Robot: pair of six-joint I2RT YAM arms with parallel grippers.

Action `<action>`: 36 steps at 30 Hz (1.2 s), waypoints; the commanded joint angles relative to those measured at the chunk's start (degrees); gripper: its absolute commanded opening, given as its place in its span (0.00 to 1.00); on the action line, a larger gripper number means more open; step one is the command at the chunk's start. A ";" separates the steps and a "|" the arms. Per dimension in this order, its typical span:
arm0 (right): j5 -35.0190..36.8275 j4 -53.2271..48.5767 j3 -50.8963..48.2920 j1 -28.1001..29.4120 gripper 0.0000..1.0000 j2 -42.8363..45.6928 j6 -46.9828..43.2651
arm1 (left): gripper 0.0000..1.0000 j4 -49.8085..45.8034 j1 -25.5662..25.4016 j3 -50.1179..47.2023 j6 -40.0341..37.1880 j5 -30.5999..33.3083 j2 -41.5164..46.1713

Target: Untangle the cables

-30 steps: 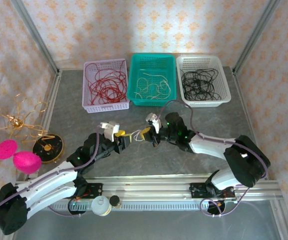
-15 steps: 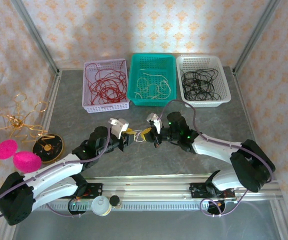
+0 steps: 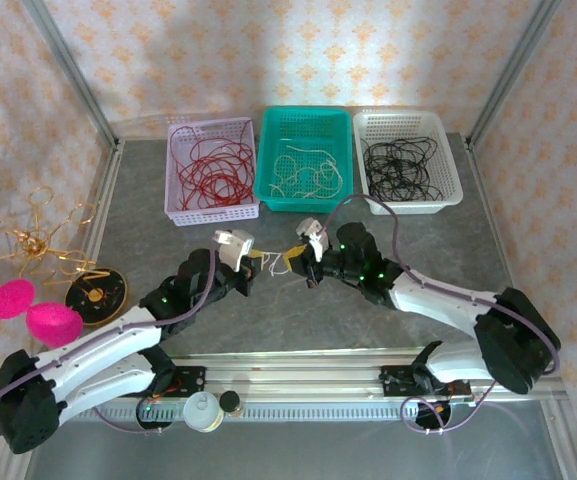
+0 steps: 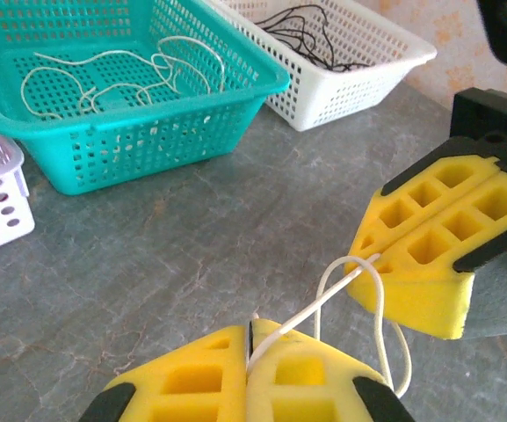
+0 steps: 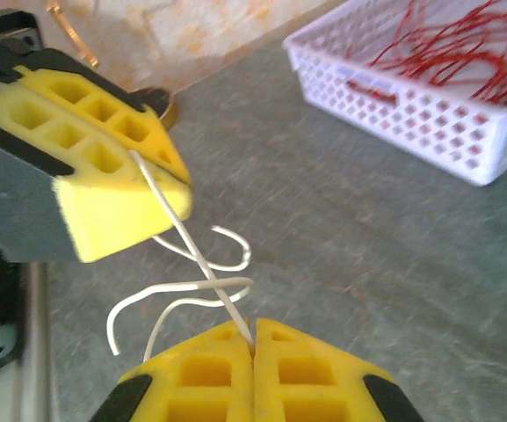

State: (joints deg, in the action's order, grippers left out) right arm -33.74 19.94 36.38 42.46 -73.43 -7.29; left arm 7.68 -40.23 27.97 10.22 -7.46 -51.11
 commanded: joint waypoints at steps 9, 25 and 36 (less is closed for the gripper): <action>31.17 -0.90 -3.15 2.81 0.08 5.40 -3.73 | 0.00 -28.96 -4.72 17.41 8.39 6.32 -0.59; 48.35 -0.79 -9.91 -7.81 0.14 7.13 8.29 | 0.00 -32.80 0.70 47.13 3.73 7.03 -16.26; 19.53 3.09 -4.99 -12.19 0.68 22.48 18.18 | 0.00 -33.95 0.94 68.72 -5.37 0.81 -34.61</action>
State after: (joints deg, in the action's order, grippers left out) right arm -4.89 19.62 26.13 30.96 -53.23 6.52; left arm -26.39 -39.27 94.19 8.88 -4.12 -84.51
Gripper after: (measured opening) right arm 0.635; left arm 0.041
